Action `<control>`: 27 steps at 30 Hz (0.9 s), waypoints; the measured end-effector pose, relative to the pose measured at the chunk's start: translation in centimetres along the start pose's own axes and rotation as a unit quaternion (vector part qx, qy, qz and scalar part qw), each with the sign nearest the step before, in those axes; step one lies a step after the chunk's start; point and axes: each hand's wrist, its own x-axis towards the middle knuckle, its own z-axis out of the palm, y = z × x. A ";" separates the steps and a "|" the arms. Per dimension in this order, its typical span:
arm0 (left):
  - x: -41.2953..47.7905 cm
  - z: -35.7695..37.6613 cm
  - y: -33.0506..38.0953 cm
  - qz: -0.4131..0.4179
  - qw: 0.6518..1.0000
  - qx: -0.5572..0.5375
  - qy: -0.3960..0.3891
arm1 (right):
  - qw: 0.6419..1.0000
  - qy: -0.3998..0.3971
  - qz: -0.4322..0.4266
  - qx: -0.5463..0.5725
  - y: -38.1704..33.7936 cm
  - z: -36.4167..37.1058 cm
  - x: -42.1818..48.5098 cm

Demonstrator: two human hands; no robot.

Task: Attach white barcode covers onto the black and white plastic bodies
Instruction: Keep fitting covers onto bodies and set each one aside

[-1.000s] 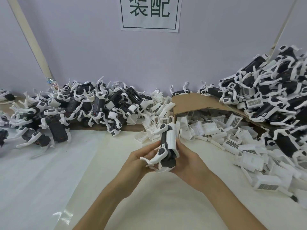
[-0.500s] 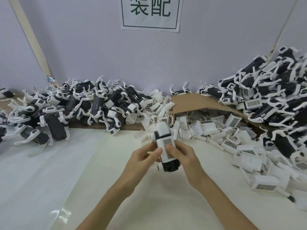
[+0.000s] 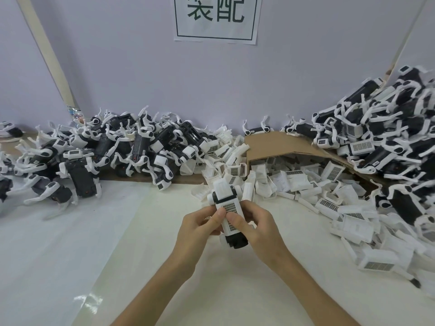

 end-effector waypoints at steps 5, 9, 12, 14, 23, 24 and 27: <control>0.2 -0.3 -0.1 -0.036 0.997 -0.065 0.033 | 0.999 -0.016 0.004 -0.027 0.2 0.1 0.1; 0.4 -0.5 -0.1 -0.046 0.996 -0.071 0.000 | 0.999 0.004 -0.025 -0.043 0.2 0.4 0.1; 0.3 -0.5 -0.2 -0.053 0.997 -0.058 -0.008 | 0.998 -0.001 -0.023 -0.050 0.2 0.1 0.0; 0.4 -0.7 -0.3 -0.062 0.997 -0.044 0.007 | 0.999 -0.011 -0.017 -0.051 0.2 0.0 -0.1; 0.3 -0.7 0.1 -0.053 0.998 -0.026 0.023 | 0.995 -0.011 -0.040 -0.093 0.1 0.2 -0.1; 0.3 -0.7 0.1 -0.052 0.998 -0.031 0.019 | 0.996 -0.001 -0.039 -0.082 0.1 0.1 -0.1; 0.2 -0.6 0.3 -0.037 0.999 -0.029 0.004 | 0.997 0.048 -0.040 -0.036 0.0 -0.3 0.1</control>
